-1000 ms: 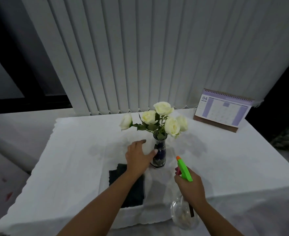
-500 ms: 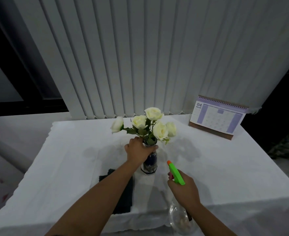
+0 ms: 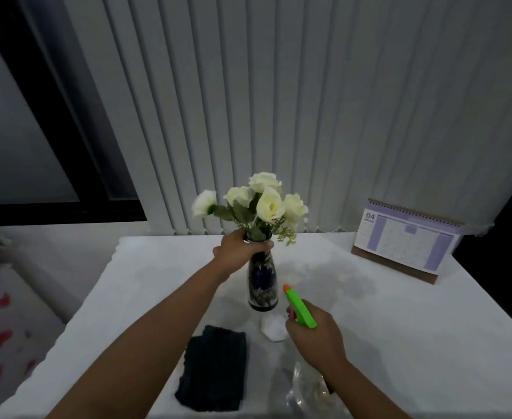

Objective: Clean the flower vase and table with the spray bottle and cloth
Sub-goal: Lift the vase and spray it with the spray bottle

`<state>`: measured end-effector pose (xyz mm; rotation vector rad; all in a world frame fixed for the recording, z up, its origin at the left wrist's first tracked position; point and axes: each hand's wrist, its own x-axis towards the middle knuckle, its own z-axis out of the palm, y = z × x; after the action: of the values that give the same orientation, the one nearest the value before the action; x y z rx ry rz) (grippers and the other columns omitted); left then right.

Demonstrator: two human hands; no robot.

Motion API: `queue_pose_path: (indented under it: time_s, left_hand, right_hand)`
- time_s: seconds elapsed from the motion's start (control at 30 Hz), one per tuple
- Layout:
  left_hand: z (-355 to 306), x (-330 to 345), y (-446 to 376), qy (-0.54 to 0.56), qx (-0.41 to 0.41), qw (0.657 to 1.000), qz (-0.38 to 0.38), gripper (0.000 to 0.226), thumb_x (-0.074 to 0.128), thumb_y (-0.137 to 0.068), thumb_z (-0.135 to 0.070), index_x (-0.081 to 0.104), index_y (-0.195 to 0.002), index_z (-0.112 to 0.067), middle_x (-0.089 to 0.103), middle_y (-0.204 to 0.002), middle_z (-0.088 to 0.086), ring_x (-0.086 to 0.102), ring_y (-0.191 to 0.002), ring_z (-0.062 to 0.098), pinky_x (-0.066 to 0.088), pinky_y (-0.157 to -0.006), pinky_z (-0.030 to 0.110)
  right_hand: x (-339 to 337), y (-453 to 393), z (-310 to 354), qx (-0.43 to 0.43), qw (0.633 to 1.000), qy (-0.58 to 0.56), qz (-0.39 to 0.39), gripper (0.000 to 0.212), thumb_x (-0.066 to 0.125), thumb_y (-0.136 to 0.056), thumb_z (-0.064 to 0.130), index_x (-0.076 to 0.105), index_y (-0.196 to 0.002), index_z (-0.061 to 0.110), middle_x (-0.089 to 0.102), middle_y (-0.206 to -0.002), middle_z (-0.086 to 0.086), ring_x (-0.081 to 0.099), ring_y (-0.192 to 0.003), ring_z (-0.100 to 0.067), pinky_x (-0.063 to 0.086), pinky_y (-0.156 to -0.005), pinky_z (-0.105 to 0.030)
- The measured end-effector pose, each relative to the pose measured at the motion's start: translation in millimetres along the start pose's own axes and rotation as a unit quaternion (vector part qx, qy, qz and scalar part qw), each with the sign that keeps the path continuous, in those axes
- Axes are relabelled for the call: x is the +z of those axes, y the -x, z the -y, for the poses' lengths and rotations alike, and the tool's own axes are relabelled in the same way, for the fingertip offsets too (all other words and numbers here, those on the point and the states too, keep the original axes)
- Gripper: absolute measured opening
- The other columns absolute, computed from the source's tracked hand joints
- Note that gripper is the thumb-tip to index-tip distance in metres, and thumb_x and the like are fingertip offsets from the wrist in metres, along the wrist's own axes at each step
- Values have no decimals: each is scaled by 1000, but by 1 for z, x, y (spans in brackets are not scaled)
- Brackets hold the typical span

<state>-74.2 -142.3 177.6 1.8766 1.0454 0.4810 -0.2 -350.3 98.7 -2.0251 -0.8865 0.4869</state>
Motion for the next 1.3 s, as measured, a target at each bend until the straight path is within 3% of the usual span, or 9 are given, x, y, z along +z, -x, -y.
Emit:
queue_pose_path:
  time_s: [0.1, 0.17, 0.37, 0.63, 0.77, 0.9, 1.1, 1.2, 1.3]
  left_hand:
    - [-10, -20, -7, 33, 8, 999, 4, 76, 72, -48, -68, 60, -115, -34, 63, -126, -3, 52, -122, 26, 35, -108, 49]
    - [-14, -36, -13, 59, 18, 998, 4, 72, 76, -55, -60, 62, -119, -30, 65, -122, -4, 55, -118, 23, 40, -104, 42]
    - [-21, -75, -26, 96, 48, 994, 16, 45, 79, -73, -40, 63, -114, -28, 65, -101, -19, 57, -95, 2, 41, -67, 19]
    - [-13, -95, -44, 95, 48, 994, 5, 44, 79, -72, -41, 63, -111, -31, 66, -109, -11, 56, -102, 9, 37, -85, 27]
    - [-8, -99, -50, 99, 49, 994, 1, 42, 79, -72, -44, 63, -109, -33, 63, -100, -19, 55, -97, 6, 37, -85, 26]
    - [-5, -102, -54, 105, 48, 993, 9, 37, 79, -72, -44, 64, -104, -35, 63, -96, -25, 54, -93, -1, 36, -86, 27]
    - [1, -98, -56, 104, 46, 993, 23, 45, 79, -71, -43, 62, -111, -30, 64, -105, -14, 55, -102, 10, 36, -87, 29]
    - [0, -96, -56, 101, 49, 993, 28, 48, 79, -72, -43, 61, -114, -28, 63, -112, -9, 54, -105, 13, 37, -89, 30]
    - [-2, -96, -55, 106, 48, 993, 27, 41, 79, -73, -42, 61, -108, -32, 64, -102, -18, 55, -97, 5, 37, -85, 26]
  right_hand:
    - [5, -18, 26, -34, 999, -14, -11, 12, 55, -67, 37, 56, -71, 25, 61, -61, 0, 54, -52, -11, 42, -52, -30]
    - [8, -30, 43, -59, 998, -15, -17, 19, 50, -66, 45, 54, -68, 27, 60, -62, 7, 50, -48, -8, 38, -49, -28]
    - [22, -51, 71, -85, 996, 11, -23, 23, 45, -66, 52, 54, -69, 30, 60, -64, 16, 51, -48, -7, 37, -46, -25]
    - [52, -52, 71, -82, 996, 32, 9, 19, 51, -75, 41, 48, -61, 29, 52, -52, 7, 43, -44, -7, 33, -47, -25]
    - [62, -46, 61, -57, 994, 83, 33, 19, 51, -75, 38, 50, -64, 22, 56, -59, -2, 51, -53, -13, 39, -53, -29]
    - [56, -49, 57, -34, 999, 38, 1, 20, 55, -76, 37, 51, -66, 20, 53, -55, -1, 50, -52, -15, 39, -53, -29]
    - [40, -64, 70, -54, 998, -16, -31, 19, 58, -80, 35, 65, -87, 19, 64, -64, -6, 60, -61, -22, 49, -59, -35]
    - [38, -71, 74, -57, 997, -22, -39, 20, 57, -81, 34, 65, -86, 16, 63, -64, -7, 60, -63, -25, 47, -57, -33]
    - [39, -69, 65, -44, 999, -4, -23, 17, 56, -80, 35, 64, -79, 19, 61, -61, -5, 57, -56, -20, 44, -55, -31]
